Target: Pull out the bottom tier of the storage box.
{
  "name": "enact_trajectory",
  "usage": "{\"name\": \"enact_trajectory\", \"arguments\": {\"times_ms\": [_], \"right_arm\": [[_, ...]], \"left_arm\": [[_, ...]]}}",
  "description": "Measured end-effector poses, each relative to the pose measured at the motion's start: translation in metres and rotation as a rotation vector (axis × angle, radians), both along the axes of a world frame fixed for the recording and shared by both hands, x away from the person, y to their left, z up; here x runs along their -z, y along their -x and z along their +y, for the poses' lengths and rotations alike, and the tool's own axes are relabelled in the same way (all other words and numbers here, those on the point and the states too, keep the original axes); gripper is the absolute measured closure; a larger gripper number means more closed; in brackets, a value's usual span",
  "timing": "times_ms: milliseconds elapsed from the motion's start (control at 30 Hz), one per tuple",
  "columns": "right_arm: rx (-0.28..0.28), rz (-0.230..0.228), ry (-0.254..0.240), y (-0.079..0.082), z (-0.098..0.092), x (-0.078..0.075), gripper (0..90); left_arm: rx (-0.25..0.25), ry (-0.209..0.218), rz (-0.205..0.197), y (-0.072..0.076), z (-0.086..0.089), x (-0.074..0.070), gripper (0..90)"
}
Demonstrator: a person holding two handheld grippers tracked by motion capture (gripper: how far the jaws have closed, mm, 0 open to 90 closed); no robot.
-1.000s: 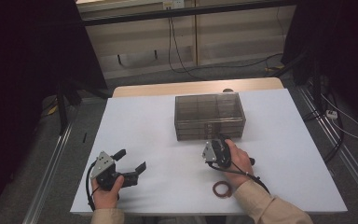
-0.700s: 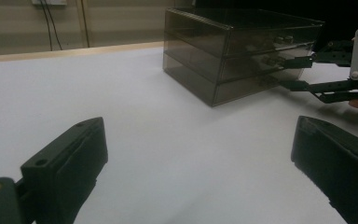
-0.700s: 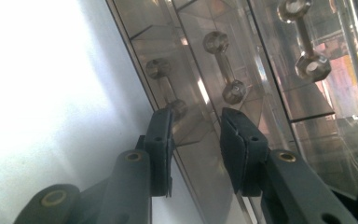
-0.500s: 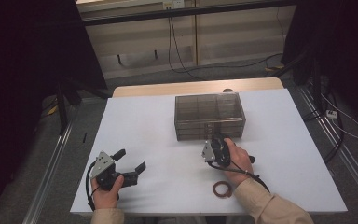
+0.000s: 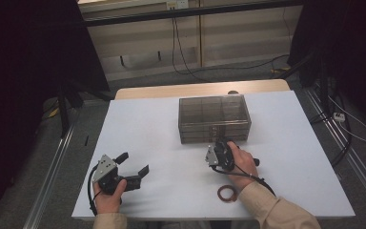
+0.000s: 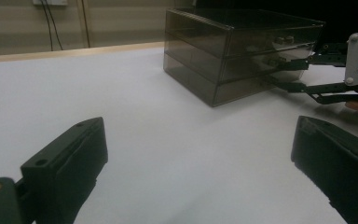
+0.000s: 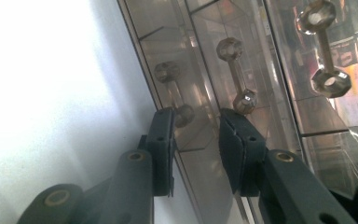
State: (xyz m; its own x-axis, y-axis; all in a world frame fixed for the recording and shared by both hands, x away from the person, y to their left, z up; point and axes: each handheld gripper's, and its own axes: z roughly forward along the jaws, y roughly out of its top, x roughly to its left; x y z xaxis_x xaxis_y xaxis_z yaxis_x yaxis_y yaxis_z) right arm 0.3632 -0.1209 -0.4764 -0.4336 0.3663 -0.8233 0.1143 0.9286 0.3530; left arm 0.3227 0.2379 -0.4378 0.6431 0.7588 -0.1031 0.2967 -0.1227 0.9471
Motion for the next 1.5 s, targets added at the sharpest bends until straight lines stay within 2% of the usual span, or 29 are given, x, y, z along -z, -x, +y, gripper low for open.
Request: {"name": "enact_trajectory", "arguments": {"times_ms": [200, 300, 433, 600, 667, 967, 1000, 1033, 1067, 1100, 1133, 1200, 1267, 1333, 1500], "right_arm": [[-0.016, -0.001, 0.031, 0.000, 0.002, 0.002, 69.7], [-0.022, 0.001, 0.026, -0.001, 0.003, 0.003, 71.9], [-0.039, 0.004, 0.046, -0.002, 0.004, 0.006, 78.6], [-0.032, -0.005, 0.061, -0.002, 0.005, 0.007, 79.2], [-0.043, -0.017, 0.086, -0.001, 0.006, 0.008, 79.6], [-0.036, -0.054, 0.081, 0.004, 0.006, 0.008, 80.4], [-0.036, -0.050, 0.075, 0.005, 0.006, 0.008, 88.8], [-0.056, -0.060, 0.063, 0.008, 0.007, 0.007, 90.0], [-0.066, -0.079, 0.078, 0.010, 0.008, 0.005, 90.0], [-0.066, -0.079, 0.069, 0.011, 0.009, 0.004, 90.0], [-0.063, -0.060, 0.062, 0.011, 0.008, 0.003, 90.0], [-0.056, -0.076, 0.073, 0.011, 0.007, 0.002, 90.0], [-0.046, -0.064, 0.057, 0.011, 0.005, 0.002, 84.6], [-0.044, -0.074, 0.075, 0.010, 0.005, 0.003, 79.6], [-0.054, -0.053, 0.091, 0.008, 0.006, 0.007, 79.0]], "left_arm": [[0.000, 0.000, 0.000, 0.000, 0.000, 0.000, 3.6], [-0.001, 0.000, 0.001, 0.000, 0.000, 0.000, 3.6], [0.000, -0.001, 0.001, -0.001, 0.000, 0.000, 3.6], [-0.002, -0.001, 0.003, -0.001, 0.000, 0.001, 3.7], [-0.002, -0.002, 0.002, -0.001, 0.000, 0.000, 3.7], [-0.002, -0.002, 0.001, -0.001, 0.000, 0.000, 3.7], [-0.003, -0.002, 0.002, -0.001, 0.000, 0.000, 3.6], [-0.003, -0.001, 0.002, -0.001, 0.000, 0.000, 3.6], [-0.002, -0.002, 0.003, -0.001, 0.000, 0.000, 3.6], [-0.003, -0.004, 0.002, -0.001, 0.000, 0.000, 3.6], [-0.002, -0.005, 0.003, -0.001, 0.000, 0.000, 3.7], [-0.001, -0.006, 0.004, 0.000, -0.001, 0.000, 3.6], [-0.002, -0.006, 0.002, 0.000, -0.001, 0.000, 3.6], [-0.002, -0.003, 0.003, 0.000, 0.000, 0.000, 3.6], [-0.001, -0.006, 0.005, -0.001, -0.001, 0.000, 3.7]]}}
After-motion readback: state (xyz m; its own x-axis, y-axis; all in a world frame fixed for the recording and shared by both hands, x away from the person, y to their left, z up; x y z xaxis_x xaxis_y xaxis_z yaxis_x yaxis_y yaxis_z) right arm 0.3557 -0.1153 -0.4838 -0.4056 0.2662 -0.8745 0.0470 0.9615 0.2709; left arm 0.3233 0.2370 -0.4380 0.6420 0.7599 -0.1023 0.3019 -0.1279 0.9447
